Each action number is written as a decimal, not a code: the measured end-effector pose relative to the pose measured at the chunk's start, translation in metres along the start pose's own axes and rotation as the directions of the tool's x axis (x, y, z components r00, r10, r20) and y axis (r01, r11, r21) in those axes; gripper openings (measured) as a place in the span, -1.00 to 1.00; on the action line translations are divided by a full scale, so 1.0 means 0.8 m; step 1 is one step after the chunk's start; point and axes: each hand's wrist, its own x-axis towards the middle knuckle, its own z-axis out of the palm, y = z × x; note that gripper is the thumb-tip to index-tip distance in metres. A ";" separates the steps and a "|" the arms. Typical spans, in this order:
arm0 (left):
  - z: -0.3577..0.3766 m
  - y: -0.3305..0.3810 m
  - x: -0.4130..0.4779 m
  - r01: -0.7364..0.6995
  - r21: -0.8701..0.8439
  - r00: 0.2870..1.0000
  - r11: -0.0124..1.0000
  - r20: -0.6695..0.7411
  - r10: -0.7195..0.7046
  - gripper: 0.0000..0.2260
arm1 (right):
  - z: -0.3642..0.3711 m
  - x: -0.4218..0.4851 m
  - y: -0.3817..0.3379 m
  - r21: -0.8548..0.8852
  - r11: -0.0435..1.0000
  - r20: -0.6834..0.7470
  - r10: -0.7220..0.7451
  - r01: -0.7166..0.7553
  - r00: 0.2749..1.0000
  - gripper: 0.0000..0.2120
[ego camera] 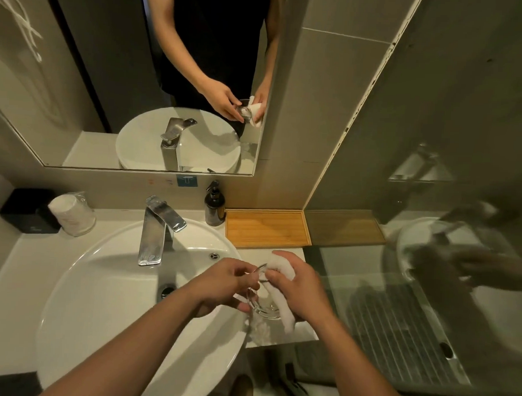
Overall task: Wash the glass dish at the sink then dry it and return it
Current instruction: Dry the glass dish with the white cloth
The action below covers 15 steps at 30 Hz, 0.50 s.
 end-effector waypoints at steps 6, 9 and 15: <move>0.016 -0.016 0.003 -0.011 -0.097 0.991 0.995 -0.136 -0.002 -0.84 | 0.008 -0.003 -0.003 0.083 0.997 -0.066 0.002 0.004 0.998 -0.53; 0.034 -0.029 0.004 -0.041 -0.225 0.971 0.973 -0.238 -0.014 -0.86 | 0.020 -0.007 0.002 0.177 0.984 -0.167 0.061 -0.031 0.984 -0.55; 0.065 -0.042 0.001 -0.084 -0.387 0.952 0.918 -0.304 -0.042 -0.86 | 0.028 -0.010 0.006 0.354 0.932 -0.271 0.186 -0.082 0.945 -0.64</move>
